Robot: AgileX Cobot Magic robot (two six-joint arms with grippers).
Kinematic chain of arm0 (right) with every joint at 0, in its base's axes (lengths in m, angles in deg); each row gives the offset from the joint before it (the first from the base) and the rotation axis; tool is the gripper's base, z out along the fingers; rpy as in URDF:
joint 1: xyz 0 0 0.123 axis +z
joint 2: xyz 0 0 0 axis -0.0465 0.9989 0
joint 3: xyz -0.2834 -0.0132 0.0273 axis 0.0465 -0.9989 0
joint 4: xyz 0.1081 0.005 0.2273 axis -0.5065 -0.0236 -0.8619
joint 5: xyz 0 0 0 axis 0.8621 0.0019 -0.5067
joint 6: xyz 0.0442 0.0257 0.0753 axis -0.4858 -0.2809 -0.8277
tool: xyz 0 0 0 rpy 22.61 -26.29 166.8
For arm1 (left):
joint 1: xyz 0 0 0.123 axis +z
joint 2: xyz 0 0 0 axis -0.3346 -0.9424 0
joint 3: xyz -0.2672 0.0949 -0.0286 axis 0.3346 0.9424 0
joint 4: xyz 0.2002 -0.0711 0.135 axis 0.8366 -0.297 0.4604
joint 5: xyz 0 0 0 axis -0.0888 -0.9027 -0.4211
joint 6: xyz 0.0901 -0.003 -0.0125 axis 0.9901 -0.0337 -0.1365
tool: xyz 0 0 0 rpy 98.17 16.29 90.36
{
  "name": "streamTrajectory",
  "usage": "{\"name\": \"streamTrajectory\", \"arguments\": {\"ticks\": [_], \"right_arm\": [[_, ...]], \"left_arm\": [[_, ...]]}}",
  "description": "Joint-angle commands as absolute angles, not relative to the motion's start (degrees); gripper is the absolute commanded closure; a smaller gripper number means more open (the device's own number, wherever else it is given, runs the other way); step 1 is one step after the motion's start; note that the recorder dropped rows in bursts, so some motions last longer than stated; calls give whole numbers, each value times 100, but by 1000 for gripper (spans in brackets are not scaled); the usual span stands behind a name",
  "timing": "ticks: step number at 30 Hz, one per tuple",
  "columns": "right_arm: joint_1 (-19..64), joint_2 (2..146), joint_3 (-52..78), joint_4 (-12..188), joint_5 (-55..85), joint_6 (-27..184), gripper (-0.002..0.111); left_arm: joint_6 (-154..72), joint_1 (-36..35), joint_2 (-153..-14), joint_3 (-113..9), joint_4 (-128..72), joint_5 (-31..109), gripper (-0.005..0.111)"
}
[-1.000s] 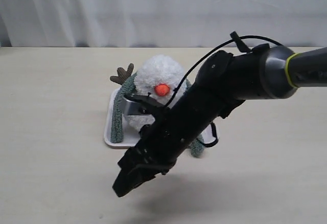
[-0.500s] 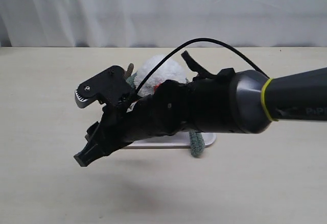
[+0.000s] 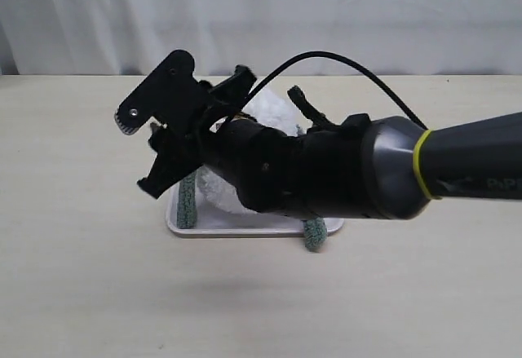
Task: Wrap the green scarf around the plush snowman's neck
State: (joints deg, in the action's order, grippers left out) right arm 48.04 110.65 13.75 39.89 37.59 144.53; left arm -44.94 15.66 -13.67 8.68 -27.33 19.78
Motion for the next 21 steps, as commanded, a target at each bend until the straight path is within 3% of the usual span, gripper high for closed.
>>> {"name": "streamTrajectory", "arguments": {"ticks": [1, 4, 13, 18, 21], "right_arm": [[5009, 11010, 1822, 555, 5833, 17949, 60], [4948, 11010, 2535, -1213, 6373, 19550, 60], [5349, 10983, 2738, -1213, 6201, 19015, 59], [5419, 10943, 2738, -1213, 4639, 18262, 59], [5285, 10928, 2743, -1213, 3008, 17632, 59]], "left_arm": [[-4481, 1588, -1355, 887, -2735, 2045, 107], [-4481, 1588, -1355, 887, -2735, 2045, 107], [-4480, 1588, -1355, 887, -2743, 2045, 107], [-4480, 1588, -1355, 887, -2743, 2045, 107], [-4480, 1588, -1355, 887, -2743, 2045, 107]]}}
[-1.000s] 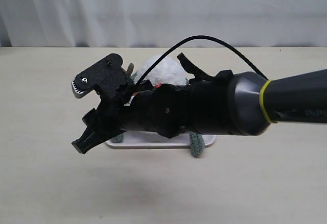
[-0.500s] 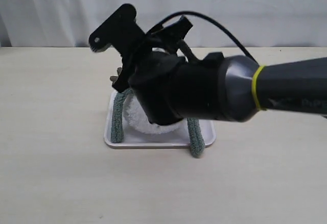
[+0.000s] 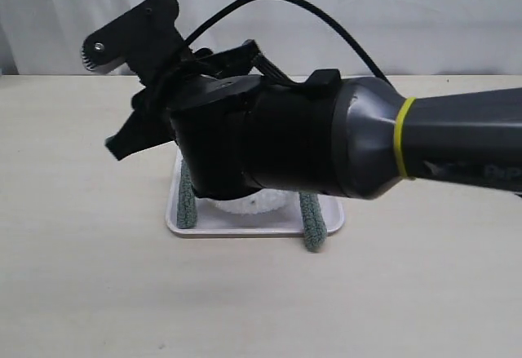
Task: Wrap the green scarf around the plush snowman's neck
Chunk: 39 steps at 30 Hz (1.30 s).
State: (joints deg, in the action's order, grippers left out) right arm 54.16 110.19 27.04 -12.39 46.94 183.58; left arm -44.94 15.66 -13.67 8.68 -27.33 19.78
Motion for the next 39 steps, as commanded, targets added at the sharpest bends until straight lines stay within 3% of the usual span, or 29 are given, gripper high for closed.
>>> {"name": "streamTrajectory", "arguments": {"ticks": [1, 5, 8, 13, 14, 16, 39], "right_arm": [[5206, 10928, 2753, -1213, 2381, 17352, 59], [4772, 10928, 2753, -1213, 516, 16331, 60], [4668, 10928, 2753, 97, 527, 14751, 60], [4653, 11041, 3078, 6275, -623, 9243, 60], [4689, 11133, 3454, 8388, -1540, 7125, 60], [4822, 11315, 4089, 10073, -3152, 5826, 60], [4883, 12614, 4002, 10216, -2705, 4672, 51]], "left_arm": [[-4480, 1588, -1355, 887, -2743, 2045, 107], [-4480, 1588, -1355, 887, -2743, 2045, 107], [-4480, 1588, -1355, 887, -2743, 2045, 107], [-4480, 1588, -1355, 887, -2744, 2063, 107], [-4480, 1588, -1355, 887, -2744, 2063, 107], [-4480, 1588, -1355, 887, -2744, 2063, 107], [-4480, 1588, -1355, 887, -2744, 2063, 107]]}}
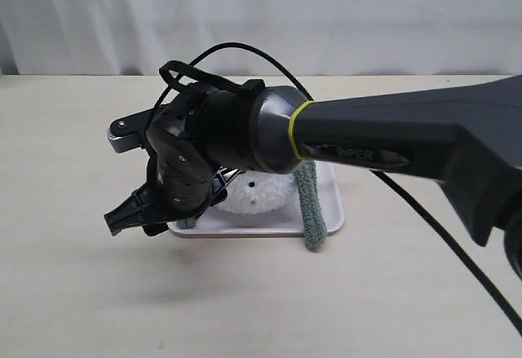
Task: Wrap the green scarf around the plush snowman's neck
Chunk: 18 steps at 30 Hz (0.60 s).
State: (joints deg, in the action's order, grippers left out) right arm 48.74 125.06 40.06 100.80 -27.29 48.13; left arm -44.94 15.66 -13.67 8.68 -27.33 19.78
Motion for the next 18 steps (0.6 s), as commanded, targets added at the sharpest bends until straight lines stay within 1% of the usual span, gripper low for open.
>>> {"name": "streamTrajectory", "arguments": {"ticks": [1, 11, 14, 18], "right_arm": [[4883, 12647, 4002, 10201, -2674, 4672, 51], [4883, 12918, 4002, 10457, -1979, 4389, 52], [4883, 12955, 4002, 11116, -2206, 3765, 52], [4883, 12989, 4002, 11317, -2428, 3602, 52]], "left_arm": [[-4480, 1588, -1355, 887, -2744, 2063, 107], [-4480, 1588, -1355, 887, -2744, 2063, 107], [-4480, 1588, -1355, 887, -2744, 2063, 107], [-4480, 1588, -1355, 887, -2744, 2063, 107]]}}
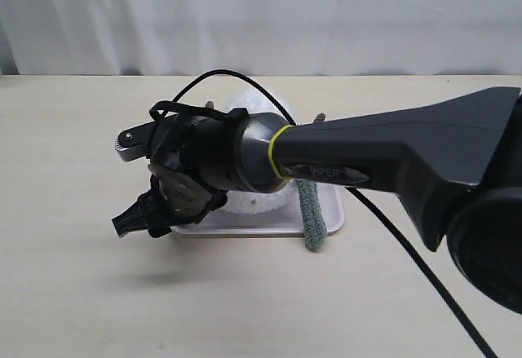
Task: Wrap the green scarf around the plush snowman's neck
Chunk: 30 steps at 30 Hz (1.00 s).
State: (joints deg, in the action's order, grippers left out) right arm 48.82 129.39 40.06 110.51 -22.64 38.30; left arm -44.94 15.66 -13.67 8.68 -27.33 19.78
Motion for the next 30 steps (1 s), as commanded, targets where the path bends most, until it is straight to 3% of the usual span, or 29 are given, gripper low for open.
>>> {"name": "streamTrajectory", "arguments": {"ticks": [1, 9, 20, 27, 30], "right_arm": [[4883, 12989, 4002, 11317, -2389, 3602, 52], [4872, 13062, 4002, 11327, -1579, 3590, 52], [4872, 13406, 4002, 11916, -1620, 3216, 52], [4872, 13406, 4002, 12003, -1657, 3304, 76], [4872, 13406, 4002, 12003, -1677, 3319, 79]], "left_arm": [[-4480, 1588, -1355, 887, -2744, 2063, 107], [-4480, 1588, -1355, 887, -2744, 2063, 107], [-4480, 1588, -1355, 887, -2744, 2063, 107], [-4480, 1588, -1355, 887, -2744, 2063, 107], [-4480, 1588, -1355, 887, -2744, 2063, 107]]}}
